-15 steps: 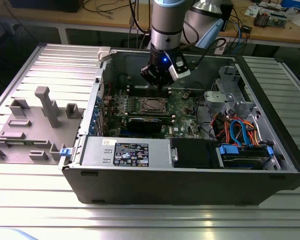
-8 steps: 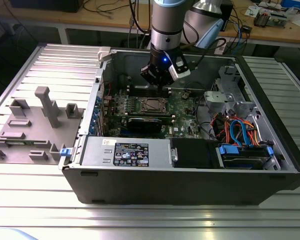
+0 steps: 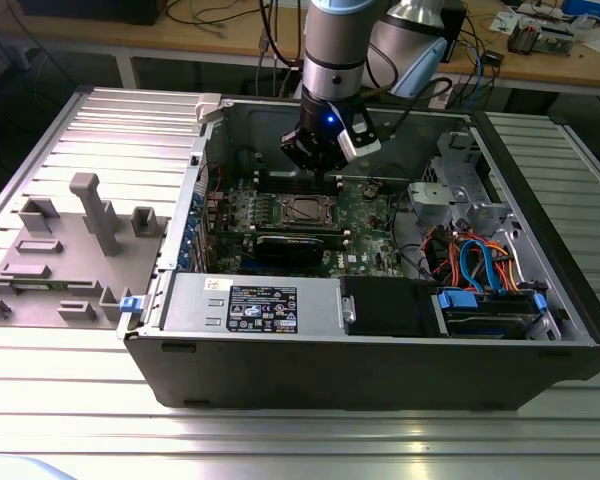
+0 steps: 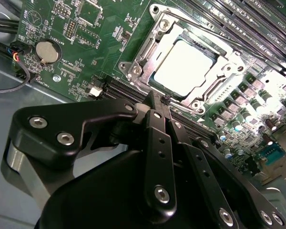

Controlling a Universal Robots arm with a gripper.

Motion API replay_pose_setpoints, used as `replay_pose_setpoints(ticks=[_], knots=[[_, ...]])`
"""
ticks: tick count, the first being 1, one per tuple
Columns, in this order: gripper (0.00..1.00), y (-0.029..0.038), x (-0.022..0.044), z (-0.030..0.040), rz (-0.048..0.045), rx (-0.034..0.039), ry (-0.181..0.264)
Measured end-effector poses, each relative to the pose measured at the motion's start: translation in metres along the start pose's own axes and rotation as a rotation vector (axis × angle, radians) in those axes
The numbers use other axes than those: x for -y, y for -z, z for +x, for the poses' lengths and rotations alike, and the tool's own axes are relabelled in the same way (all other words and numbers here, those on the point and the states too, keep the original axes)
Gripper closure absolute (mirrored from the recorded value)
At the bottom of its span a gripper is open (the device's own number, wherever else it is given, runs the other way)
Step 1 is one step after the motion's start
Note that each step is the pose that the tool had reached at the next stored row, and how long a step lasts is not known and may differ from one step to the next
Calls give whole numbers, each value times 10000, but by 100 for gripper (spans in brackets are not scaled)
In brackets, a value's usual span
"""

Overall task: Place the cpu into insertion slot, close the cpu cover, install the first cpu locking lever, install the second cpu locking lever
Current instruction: 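Install the second cpu locking lever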

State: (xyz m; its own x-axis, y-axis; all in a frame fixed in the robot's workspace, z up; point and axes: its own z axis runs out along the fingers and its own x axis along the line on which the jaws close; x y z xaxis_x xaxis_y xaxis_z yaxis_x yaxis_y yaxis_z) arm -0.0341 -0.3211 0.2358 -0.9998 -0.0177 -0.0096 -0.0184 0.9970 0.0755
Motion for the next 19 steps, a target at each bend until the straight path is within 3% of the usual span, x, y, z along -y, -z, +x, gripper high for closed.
replay_pose_setpoints(ticks=[12, 19], knots=[[89, 2, 38, 0, -1, 0, 1], [89, 8, 117, 2, 1, 0, 0]])
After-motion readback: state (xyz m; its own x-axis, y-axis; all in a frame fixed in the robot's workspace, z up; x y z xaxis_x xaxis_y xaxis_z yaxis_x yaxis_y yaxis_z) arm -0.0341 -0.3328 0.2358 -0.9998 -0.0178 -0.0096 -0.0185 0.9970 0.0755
